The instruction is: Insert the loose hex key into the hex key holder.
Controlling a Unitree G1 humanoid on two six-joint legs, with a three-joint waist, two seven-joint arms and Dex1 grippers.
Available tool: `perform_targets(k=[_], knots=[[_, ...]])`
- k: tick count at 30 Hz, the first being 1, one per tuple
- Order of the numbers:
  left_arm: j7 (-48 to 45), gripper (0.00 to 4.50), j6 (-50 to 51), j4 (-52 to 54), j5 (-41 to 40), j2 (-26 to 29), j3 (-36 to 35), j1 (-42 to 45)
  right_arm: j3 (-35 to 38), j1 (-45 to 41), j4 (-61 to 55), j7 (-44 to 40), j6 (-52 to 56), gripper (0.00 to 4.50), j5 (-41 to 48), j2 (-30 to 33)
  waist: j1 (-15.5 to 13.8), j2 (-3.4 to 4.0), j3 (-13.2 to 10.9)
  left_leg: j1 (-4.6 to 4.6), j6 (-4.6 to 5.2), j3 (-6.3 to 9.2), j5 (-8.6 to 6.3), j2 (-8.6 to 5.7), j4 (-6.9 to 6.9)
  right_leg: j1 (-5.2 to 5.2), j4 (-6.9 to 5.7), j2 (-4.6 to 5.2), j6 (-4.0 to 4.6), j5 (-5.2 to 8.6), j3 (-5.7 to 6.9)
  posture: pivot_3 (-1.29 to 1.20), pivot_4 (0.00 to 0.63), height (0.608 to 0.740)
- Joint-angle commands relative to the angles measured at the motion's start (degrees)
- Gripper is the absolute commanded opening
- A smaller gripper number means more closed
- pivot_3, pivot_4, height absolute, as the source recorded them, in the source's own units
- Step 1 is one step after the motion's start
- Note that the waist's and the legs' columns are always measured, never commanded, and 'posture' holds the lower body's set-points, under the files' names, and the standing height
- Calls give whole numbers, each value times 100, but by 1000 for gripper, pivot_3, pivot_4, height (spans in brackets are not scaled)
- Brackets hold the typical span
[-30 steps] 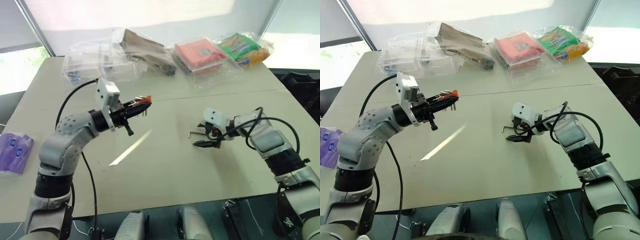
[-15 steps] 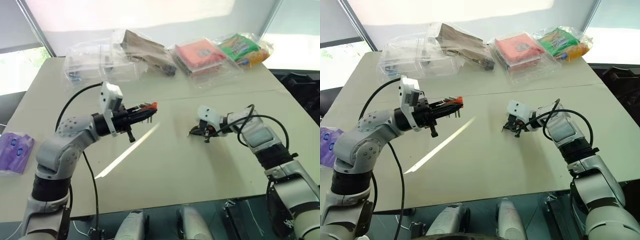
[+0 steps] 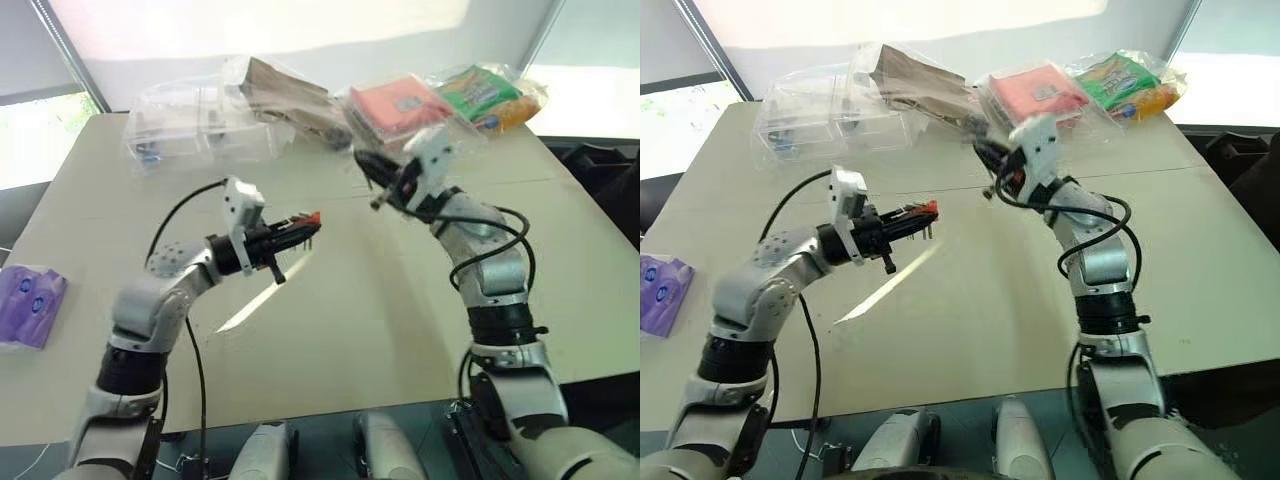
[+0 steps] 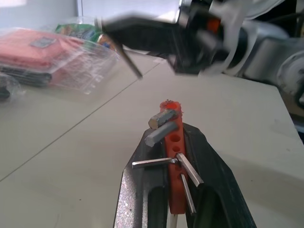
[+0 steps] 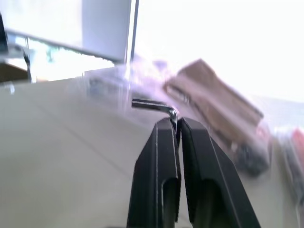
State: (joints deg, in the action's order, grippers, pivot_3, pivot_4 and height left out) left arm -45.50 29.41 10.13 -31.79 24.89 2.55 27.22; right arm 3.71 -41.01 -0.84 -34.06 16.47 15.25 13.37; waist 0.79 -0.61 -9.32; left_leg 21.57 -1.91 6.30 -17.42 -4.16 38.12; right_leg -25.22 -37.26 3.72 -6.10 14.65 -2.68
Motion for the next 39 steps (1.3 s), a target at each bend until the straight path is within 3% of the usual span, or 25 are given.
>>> perform_targets(k=[1, 4, 9, 24, 39], knots=[[-157, 0, -463, -232, 267, -70, 70, 235, 403, -196, -735, 370, 482, 17, 941, -341, -1, 0, 0, -1, 0, 1, 0, 0, 1, 1, 0, 0, 0, 0, 1, 0, 150, 740], [-216, 0, -663, -495, 393, -170, 105, 426, 402, -88, -1279, 450, 1033, 17, 1715, -590, 4, 1, 0, 0, 0, 2, 0, 0, 1, 1, -1, 1, 0, 0, 1, 0, 150, 740], [-265, 0, -730, -604, 457, -260, 66, 623, 146, 233, -1593, 448, 1112, 17, 1906, -658, 23, 1, 1, -1, 1, 3, -1, 0, -3, 0, -1, 0, 0, 0, 1, 0, 150, 740], [-203, 0, -503, -459, 368, -259, -77, 714, -617, 782, -785, 636, -911, 17, 462, -970, 32, 2, 1, -2, 1, 1, 0, -1, -2, -3, -7, -1, 0, 0, 1, 0, 150, 740], [-153, 0, -352, -396, 340, -285, -123, 796, -811, 919, -536, 788, -1430, 17, 178, -1112, 37, 2, 1, -3, 1, 1, 0, 0, -3, -3, -7, -2, 0, 0, 1, 0, 150, 740]])
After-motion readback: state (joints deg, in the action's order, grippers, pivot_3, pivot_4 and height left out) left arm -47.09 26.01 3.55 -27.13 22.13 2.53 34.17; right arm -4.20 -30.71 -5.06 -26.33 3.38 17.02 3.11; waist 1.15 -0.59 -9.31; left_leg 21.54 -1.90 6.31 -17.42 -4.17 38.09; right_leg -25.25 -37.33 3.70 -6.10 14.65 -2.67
